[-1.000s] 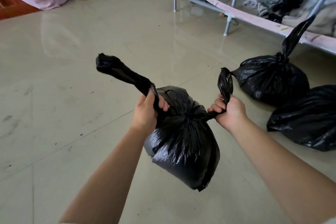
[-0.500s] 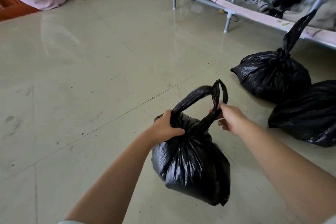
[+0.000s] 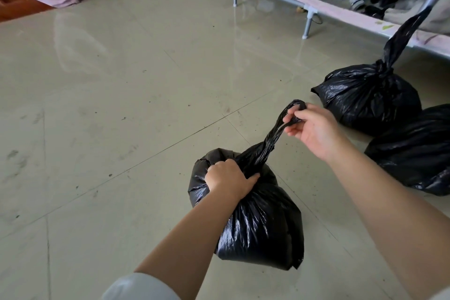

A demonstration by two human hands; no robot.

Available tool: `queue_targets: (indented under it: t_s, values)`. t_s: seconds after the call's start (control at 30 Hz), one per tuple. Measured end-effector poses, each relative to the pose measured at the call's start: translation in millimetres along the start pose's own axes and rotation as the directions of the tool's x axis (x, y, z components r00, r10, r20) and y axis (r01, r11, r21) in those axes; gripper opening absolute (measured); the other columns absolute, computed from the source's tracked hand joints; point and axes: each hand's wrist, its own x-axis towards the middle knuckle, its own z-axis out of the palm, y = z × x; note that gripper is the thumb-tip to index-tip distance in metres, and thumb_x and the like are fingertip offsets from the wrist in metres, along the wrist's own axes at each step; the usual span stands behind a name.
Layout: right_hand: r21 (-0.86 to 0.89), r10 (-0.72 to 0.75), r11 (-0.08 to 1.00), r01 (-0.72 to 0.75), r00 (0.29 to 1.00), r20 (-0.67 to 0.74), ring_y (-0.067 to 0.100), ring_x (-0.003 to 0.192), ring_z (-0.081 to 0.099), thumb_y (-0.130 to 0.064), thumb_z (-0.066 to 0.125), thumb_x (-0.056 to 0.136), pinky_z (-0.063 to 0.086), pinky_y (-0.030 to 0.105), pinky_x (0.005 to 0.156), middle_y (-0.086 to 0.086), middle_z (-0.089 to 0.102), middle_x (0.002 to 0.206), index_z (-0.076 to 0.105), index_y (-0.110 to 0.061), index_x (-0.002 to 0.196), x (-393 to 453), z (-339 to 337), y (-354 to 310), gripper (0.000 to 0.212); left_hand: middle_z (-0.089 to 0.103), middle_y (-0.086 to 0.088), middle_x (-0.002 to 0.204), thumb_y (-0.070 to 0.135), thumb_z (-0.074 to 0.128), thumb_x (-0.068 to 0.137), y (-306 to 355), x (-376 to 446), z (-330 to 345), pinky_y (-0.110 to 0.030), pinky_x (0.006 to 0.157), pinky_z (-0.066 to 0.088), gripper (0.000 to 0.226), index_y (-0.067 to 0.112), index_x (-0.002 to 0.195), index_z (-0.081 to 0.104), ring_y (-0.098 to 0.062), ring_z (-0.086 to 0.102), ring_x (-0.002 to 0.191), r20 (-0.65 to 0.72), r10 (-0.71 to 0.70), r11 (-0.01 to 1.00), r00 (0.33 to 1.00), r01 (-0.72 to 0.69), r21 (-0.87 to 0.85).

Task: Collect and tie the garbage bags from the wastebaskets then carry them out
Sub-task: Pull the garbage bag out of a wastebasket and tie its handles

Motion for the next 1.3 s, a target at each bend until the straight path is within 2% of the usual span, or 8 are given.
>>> queue_targets:
  t_s: [0.17,0.37,0.5,0.6,0.77,0.93,1.13,1.3]
  values:
    - [0.056,0.043,0.998,-0.039,0.997,-0.058,0.019,0.063,0.06,0.007,0.027,0.091,0.045,0.024,0.06,0.005,0.063,0.07,0.053,-0.01,0.079,-4,-10,3,0.033,0.06,-0.015,0.119,0.043,0.034,0.093,-6,1,-8,-0.037,0.087,0.044,0.047,0.009,0.118,0.055,-0.034,0.053,0.113,-0.077,0.033,0.992,0.996,-0.042,-0.119]
    - [-0.73,-0.011,0.683,0.02,1.0,0.018,0.01,0.123,0.039,0.004,0.045,0.085,0.034,0.024,0.095,-0.011,0.04,0.121,0.044,-0.024,0.13,-8,-13,20,0.053,0.065,-0.009,0.107,0.026,0.046,0.09,-15,-3,-16,-0.032,0.082,0.047,0.03,0.008,0.11,0.06,-0.027,0.06,0.101,-0.165,0.037,0.772,0.986,-0.133,-0.621]
    - [-0.696,0.242,0.715,-0.06,0.956,0.166,0.013,0.087,0.058,-0.015,0.039,0.095,0.046,0.025,0.074,0.0,0.06,0.109,0.056,-0.02,0.117,-13,2,11,0.028,0.063,0.002,0.113,0.02,0.049,0.09,-18,1,-13,-0.031,0.1,0.043,0.026,0.022,0.11,0.064,-0.017,0.057,0.111,-0.098,0.101,0.6,0.99,-0.14,-0.788]
    - [-0.88,0.388,0.473,0.038,0.888,0.246,0.01,0.053,0.051,-0.035,0.038,0.096,0.039,0.017,0.047,-0.003,0.059,0.067,0.057,-0.022,0.081,-18,13,6,0.028,0.064,0.001,0.1,0.023,0.05,0.091,-20,1,-16,-0.031,0.096,0.046,0.023,0.016,0.106,0.067,-0.02,0.059,0.106,-0.111,0.045,0.522,0.993,-0.117,-0.845]
    - [-0.932,0.451,0.357,0.063,0.862,0.231,0.013,0.041,0.023,-0.028,0.04,0.096,0.02,0.021,0.041,-0.002,0.03,0.049,0.045,-0.015,0.061,-18,26,6,0.038,0.047,0.003,0.06,0.036,0.046,0.093,-15,2,-26,-0.026,0.051,0.035,0.037,0.012,0.064,0.048,-0.016,0.049,0.058,-0.102,-0.056,0.7,0.993,-0.034,-0.713]
    - [-0.902,0.4,0.43,0.033,0.889,0.223,0.008,0.031,0.016,-0.029,0.057,0.088,0.012,0.018,0.038,-0.012,0.021,0.031,0.059,-0.019,0.062,-14,25,-7,0.028,0.04,-0.002,0.05,0.027,0.044,0.094,-18,10,-32,-0.026,0.048,0.03,0.044,0.012,0.054,0.036,-0.015,0.039,0.046,-0.037,0.039,0.715,0.999,-0.054,-0.697]
    - [-0.729,0.158,0.684,0.026,0.971,0.182,0.002,0.028,0.015,-0.015,0.052,0.091,0.013,0.014,0.036,-0.014,0.022,0.031,0.058,-0.015,0.063,-12,31,-9,0.029,0.054,0.001,0.034,0.015,0.035,0.099,-25,8,-44,-0.014,0.037,0.039,0.036,0.006,0.068,0.051,-0.007,0.045,0.028,0.216,0.261,0.253,0.941,0.15,-0.956]
    - [-0.696,0.273,0.712,0.091,0.878,0.394,0.001,0.031,0.016,-0.012,0.045,0.094,0.013,0.015,0.035,-0.013,0.024,0.033,0.059,-0.013,0.069,-28,38,-20,0.029,0.065,-0.001,0.049,0.017,0.033,0.1,-23,9,-44,-0.017,0.047,0.05,0.031,0.01,0.082,0.058,-0.008,0.059,0.041,0.303,0.352,-0.08,0.886,0.351,-0.933]
